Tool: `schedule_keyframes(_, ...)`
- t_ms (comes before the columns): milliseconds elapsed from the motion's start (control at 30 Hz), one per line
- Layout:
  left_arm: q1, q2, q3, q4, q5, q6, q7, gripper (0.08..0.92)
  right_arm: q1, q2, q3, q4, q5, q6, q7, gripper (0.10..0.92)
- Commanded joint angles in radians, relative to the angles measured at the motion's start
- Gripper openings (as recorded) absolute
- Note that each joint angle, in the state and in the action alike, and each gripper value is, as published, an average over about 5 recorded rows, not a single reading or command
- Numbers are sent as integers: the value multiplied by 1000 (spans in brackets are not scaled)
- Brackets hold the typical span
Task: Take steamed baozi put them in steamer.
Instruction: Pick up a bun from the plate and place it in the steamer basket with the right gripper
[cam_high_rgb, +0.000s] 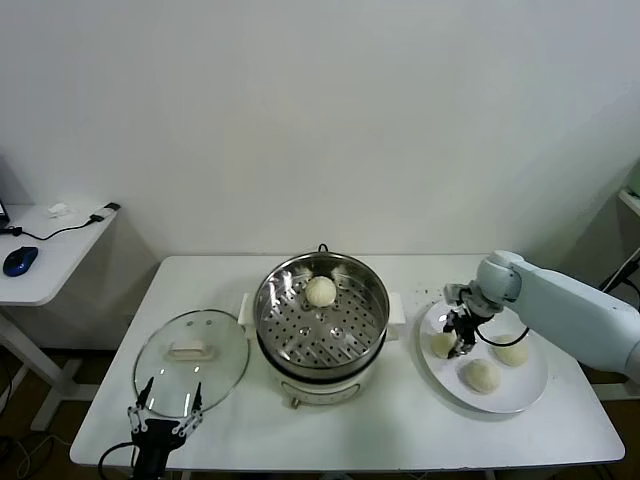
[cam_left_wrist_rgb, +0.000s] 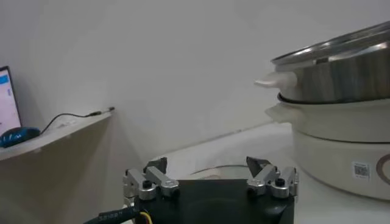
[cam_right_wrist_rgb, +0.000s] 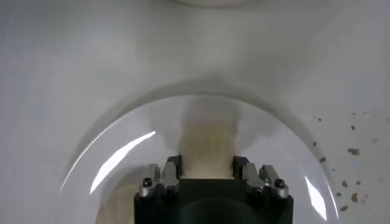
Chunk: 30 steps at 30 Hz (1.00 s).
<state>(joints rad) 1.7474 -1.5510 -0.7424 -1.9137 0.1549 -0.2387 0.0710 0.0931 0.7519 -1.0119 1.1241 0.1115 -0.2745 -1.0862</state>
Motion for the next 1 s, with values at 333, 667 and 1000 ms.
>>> schedule_keyframes(333,4,-3,13,-16,0,1,-1,823,609,-30,-376,117,412,-46,7,551)
schedule_keyframes(667,1,-1,25,-17,-2,-2,-3,823,852,171,-493,116,705,-104,32,552)
schedule_keyframes(1000,9,-1,34,-20,3,-7,-7,823,726,416,-424,100,752,-183,130,551)
